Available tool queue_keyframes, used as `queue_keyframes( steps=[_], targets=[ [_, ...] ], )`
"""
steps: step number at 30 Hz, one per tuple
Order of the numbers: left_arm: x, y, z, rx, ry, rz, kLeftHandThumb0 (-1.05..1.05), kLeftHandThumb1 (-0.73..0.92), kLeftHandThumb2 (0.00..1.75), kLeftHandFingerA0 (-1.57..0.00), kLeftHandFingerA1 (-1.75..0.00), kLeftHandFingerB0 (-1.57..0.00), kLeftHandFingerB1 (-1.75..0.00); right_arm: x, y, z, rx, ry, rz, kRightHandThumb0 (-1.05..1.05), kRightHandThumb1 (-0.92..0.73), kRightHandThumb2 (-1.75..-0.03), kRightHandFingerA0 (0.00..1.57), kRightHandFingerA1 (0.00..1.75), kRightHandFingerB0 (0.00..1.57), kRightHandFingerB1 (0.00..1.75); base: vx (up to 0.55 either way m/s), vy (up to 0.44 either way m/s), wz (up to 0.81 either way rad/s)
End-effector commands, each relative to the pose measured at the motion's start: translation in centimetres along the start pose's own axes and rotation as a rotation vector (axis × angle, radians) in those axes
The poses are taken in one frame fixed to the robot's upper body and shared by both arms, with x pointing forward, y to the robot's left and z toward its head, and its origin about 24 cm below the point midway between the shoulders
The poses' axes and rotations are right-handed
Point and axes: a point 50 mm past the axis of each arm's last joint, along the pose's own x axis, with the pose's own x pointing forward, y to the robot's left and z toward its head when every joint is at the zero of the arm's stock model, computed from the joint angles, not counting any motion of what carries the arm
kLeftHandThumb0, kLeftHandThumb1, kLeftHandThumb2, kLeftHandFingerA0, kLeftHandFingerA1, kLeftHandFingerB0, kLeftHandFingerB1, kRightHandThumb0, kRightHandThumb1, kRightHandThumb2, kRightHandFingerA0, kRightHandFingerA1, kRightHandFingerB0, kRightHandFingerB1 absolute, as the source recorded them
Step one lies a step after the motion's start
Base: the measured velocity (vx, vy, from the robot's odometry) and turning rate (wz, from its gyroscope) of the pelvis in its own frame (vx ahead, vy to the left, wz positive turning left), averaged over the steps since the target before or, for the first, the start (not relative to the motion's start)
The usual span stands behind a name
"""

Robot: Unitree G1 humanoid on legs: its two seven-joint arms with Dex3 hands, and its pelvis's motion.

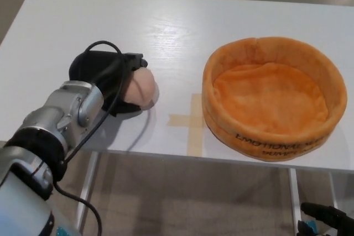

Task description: Use the left hand to pick up the pink round toy on the left and place it inside the orange plate on the desk.

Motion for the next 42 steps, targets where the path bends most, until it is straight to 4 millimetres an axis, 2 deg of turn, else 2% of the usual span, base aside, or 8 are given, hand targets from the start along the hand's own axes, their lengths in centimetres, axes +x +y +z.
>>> queue_keyframes(
  steps=[1, 14, 16, 18, 25, 28, 30, 42],
  targets=[
    [-0.3, 0.0, 0.7, 0.051, -0.071, 0.152, -0.35, 0.85, 0.67, -0.73, -1.67, -0.77, -0.66, -0.3, 0.1, -0.7, 0.016, 0.014, -0.003, -0.19, -0.60, -0.56, 0.69, 0.82, 0.72, 0.57, 0.00, 0.000, 0.00],
    [0.4, 7.9, 1.9, -0.044, -0.224, 0.480, -0.22, 0.71, 0.57, -0.75, -1.75, -0.72, -0.93, -0.2, 0.1, -0.5, 0.004, 0.008, -0.001, -0.19, -0.61, -0.57, 0.69, 0.85, 0.72, 0.57, 0.00, 0.000, 0.00],
    [0.5, 8.9, 2.3, -0.060, -0.243, 0.500, -0.34, 0.53, 0.88, -1.06, -1.35, -0.75, -0.94, -0.3, 0.0, -0.6, 0.001, 0.008, 0.002, -0.20, -0.62, -0.57, 0.69, 0.84, 0.71, 0.56, 0.00, 0.000, 0.00],
    [0.5, 10.2, 3.1, -0.074, -0.286, 0.537, -0.22, 0.72, 0.59, -0.71, -1.75, -0.51, -1.52, -0.3, 0.0, -0.6, 0.011, 0.005, 0.000, -0.19, -0.59, -0.58, 0.69, 0.81, 0.72, 0.58, 0.00, 0.000, 0.00],
    [0.3, 12.0, 7.5, -0.096, -0.450, 0.555, -0.28, 0.66, 0.59, -0.88, -1.53, -0.86, -0.50, -0.2, 0.2, -0.3, 0.009, 0.004, 0.002, -0.19, -0.61, -0.57, 0.67, 0.84, 0.71, 0.57, 0.00, 0.000, 0.00],
    [0.5, 11.3, 9.9, -0.158, -0.510, 0.484, -0.38, 0.60, 0.69, -0.91, -1.55, -0.82, -1.07, -0.2, 0.3, -0.4, 0.007, 0.002, 0.004, -0.19, -0.60, -0.60, 0.66, 0.81, 0.71, 0.59, 0.00, 0.000, 0.00],
    [0.6, 10.3, 12.0, -0.187, -0.548, 0.417, -0.29, 0.67, 0.60, -0.81, -1.60, -0.90, -0.66, -0.3, 0.3, -0.5, 0.010, 0.002, 0.006, -0.19, -0.60, -0.58, 0.66, 0.84, 0.71, 0.59, 0.00, 0.000, 0.00],
    [1.1, 6.8, 18.1, -0.260, -0.607, 0.256, -0.21, 0.68, 0.63, -0.85, -1.48, -0.85, -0.61, -0.3, 0.4, -0.6, 0.002, 0.006, 0.006, -0.21, -0.60, -0.60, 0.73, 0.88, 0.70, 0.58, 0.00, 0.000, 0.00]
  ],
)
